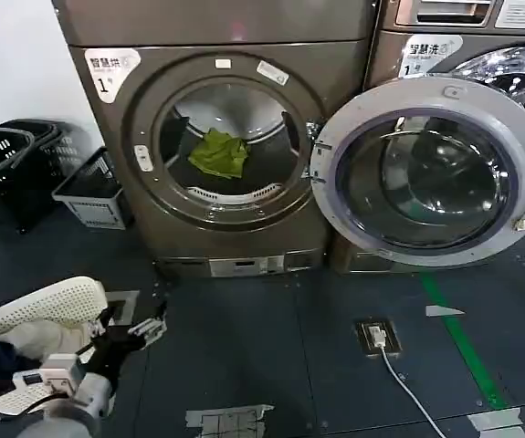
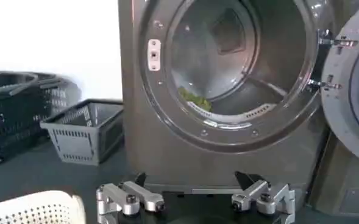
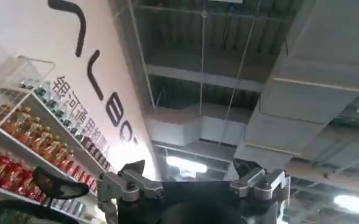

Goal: Grasp the clothes from the dryer.

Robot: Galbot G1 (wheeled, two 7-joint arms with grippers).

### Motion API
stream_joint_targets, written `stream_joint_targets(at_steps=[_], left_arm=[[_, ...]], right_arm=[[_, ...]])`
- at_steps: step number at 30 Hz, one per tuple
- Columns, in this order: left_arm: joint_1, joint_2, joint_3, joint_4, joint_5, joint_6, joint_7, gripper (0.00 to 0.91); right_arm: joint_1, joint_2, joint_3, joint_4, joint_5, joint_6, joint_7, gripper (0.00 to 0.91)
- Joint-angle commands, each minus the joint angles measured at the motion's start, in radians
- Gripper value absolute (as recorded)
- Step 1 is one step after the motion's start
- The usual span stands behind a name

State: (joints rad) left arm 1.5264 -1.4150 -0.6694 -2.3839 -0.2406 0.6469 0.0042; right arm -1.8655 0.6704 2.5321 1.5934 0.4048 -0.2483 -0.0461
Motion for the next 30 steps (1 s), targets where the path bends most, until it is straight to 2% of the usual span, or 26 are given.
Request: stream_joint_targets(at_steps=[1,17,30], left_arm=[[0.000,0.000,0.001,0.000,0.001,0.001,0.001,0.907],[0.004,0.000,0.004,-0.004,0.004,0.002,0.003,0.907],[0.002,0.002,0.001,-0.008,0.003,-0.003,0.005,0.907]], right_arm=[[0.000,0.001,-0.004,0.003,0.001,0.003,-0.008,0.907],[-0.001,-0.005,-0.008,0.003,0.003,0.015,-0.004,0.907],[0.002,0.007,-0.007,0.019,0.042,0.037,-0.033,0.907]])
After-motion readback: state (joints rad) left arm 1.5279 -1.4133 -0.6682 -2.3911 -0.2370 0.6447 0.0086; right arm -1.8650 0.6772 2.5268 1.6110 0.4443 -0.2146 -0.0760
